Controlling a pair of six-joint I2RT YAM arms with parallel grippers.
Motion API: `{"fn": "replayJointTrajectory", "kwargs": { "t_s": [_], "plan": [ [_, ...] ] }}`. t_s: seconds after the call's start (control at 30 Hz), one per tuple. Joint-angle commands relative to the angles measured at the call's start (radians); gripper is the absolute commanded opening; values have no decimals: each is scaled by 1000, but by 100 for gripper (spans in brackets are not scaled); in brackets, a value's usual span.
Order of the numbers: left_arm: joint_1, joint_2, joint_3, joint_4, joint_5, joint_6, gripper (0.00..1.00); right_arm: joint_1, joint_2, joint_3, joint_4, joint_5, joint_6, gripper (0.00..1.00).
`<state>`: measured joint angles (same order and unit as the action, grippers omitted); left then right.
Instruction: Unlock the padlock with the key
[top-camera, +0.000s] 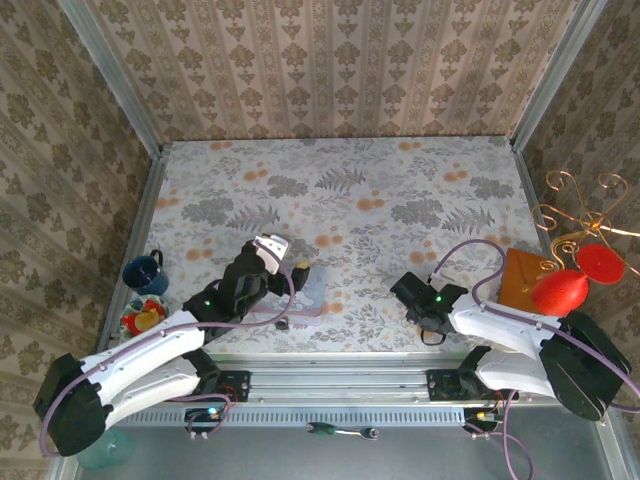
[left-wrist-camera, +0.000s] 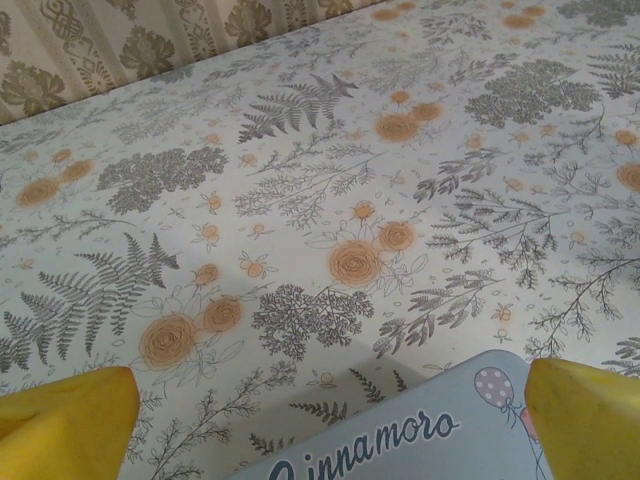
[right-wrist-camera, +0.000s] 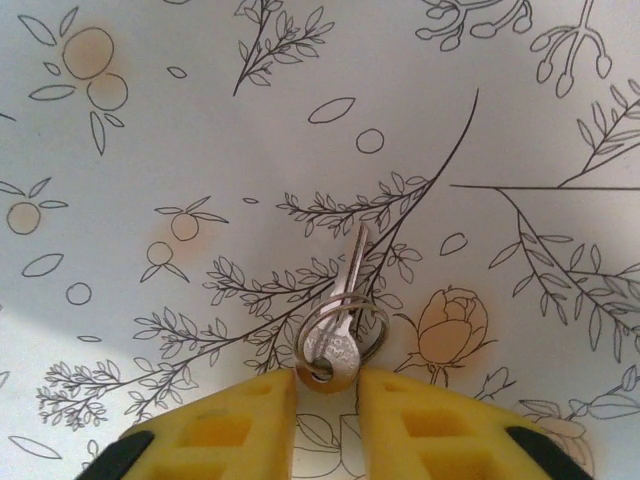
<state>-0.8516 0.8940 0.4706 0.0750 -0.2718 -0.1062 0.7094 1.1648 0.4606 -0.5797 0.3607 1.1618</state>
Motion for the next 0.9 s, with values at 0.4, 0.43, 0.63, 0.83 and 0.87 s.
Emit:
{"fn": "replayJointTrajectory", "kwargs": {
  "t_s": [0.4, 0.43, 0.63, 0.83, 0.87],
  "plan": [
    [-40, 3, 11, -5, -62, 44, 100, -6, -10, 51, -5, 43, -97, 7],
    [-42, 1, 11, -2, -65, 47, 100, -5, -14, 54, -14, 44, -99, 8],
    [-53, -17, 0, 7, -90, 52, 100, -71, -58, 60, -17, -6, -170, 9],
    [-58, -32, -12, 17, -113, 58, 100, -111, -59, 53, -5, -56, -195, 21],
    [-58, -32, -12, 18, -113, 57, 100, -113, -58, 54, -5, -58, -192, 24]
  ]
}}
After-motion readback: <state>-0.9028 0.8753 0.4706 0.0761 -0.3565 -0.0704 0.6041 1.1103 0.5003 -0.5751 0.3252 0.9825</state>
